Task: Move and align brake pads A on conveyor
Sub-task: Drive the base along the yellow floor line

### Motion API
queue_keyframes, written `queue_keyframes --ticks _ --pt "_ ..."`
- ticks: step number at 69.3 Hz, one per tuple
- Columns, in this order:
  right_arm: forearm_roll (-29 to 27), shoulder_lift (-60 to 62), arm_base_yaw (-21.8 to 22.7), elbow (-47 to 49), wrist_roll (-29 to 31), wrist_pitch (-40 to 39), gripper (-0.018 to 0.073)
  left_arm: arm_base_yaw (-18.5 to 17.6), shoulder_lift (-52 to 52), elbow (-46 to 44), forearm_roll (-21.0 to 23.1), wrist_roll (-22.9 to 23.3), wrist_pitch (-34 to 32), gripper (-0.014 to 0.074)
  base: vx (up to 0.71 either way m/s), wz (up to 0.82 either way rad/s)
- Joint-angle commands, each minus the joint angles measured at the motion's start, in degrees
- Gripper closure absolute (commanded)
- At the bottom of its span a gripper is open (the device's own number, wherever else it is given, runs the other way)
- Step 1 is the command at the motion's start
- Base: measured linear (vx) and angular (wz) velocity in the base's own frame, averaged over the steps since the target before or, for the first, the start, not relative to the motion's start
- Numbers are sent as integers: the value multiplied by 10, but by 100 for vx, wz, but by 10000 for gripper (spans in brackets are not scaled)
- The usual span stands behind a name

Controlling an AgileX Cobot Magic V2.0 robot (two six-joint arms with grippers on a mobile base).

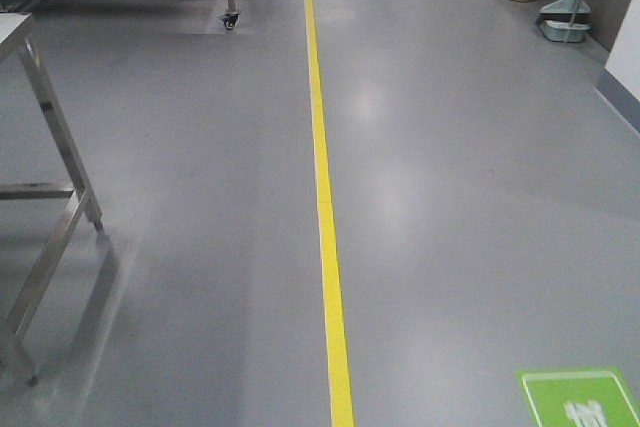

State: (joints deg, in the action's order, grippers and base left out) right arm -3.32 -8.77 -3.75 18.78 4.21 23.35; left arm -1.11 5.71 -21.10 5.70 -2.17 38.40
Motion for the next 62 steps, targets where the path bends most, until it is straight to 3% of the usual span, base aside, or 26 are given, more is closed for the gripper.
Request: queue_keyframes --ticks 1,62 --pt "3 -8 3 15 2 -43 75 0 7 -14 4 1 -39 207 78 3" --pt "3 -8 3 15 2 -43 75 0 7 -14 4 1 -39 207 73 3"
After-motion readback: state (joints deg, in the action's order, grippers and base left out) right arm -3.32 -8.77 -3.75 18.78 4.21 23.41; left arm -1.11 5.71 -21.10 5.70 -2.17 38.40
